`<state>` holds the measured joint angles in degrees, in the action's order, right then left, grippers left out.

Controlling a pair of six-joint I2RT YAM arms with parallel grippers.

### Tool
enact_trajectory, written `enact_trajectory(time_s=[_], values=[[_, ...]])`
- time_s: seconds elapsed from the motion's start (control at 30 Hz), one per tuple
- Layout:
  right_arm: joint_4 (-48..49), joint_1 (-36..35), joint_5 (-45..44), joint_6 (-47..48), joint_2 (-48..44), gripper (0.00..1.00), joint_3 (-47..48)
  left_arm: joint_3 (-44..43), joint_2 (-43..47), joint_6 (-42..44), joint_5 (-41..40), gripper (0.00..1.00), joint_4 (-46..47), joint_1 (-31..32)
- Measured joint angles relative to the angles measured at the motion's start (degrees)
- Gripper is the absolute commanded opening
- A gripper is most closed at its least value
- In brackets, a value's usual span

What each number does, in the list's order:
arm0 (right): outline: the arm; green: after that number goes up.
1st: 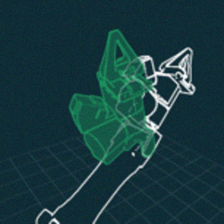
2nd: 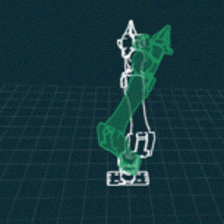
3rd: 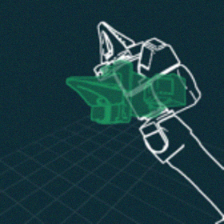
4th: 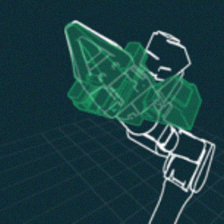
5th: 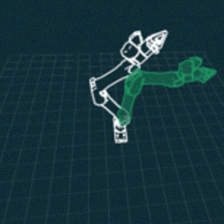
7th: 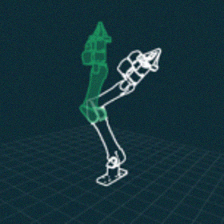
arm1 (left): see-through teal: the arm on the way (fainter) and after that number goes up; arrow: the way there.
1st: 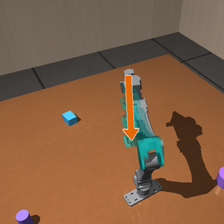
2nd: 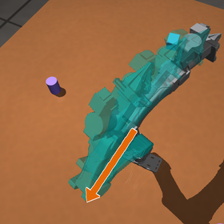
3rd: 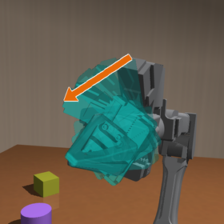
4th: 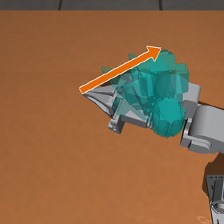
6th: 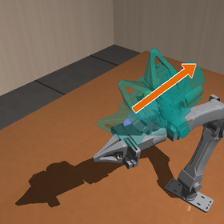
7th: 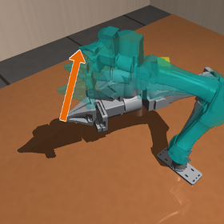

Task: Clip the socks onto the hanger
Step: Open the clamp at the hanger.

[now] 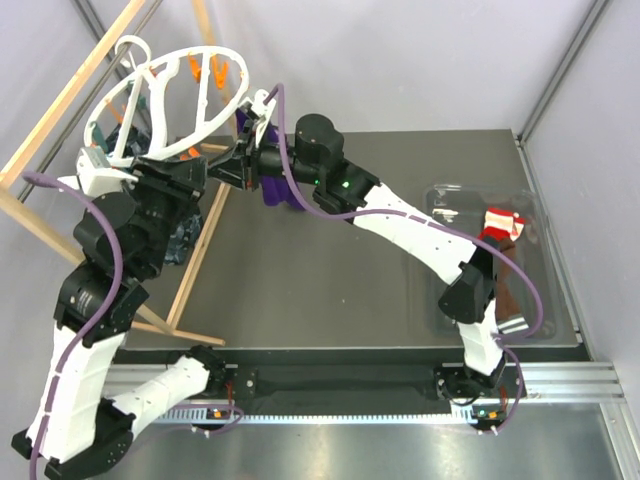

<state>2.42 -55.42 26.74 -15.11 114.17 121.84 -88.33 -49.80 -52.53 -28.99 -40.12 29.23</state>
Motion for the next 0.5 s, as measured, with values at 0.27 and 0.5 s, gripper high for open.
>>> enact_trajectory(time_s=[0.27, 0.5], values=[[0.1, 0.5, 1.6, -0.3, -1.0, 0.0, -1.1, -0.1, -2.6, -1.3, -2.8, 0.52, -0.4, 0.0], [0.1, 1.7, 3.1, -1.1, -1.7, 0.0, -1.1, -0.1, -2.9, 0.0, -5.3, 0.57, -0.5, 0.0]])
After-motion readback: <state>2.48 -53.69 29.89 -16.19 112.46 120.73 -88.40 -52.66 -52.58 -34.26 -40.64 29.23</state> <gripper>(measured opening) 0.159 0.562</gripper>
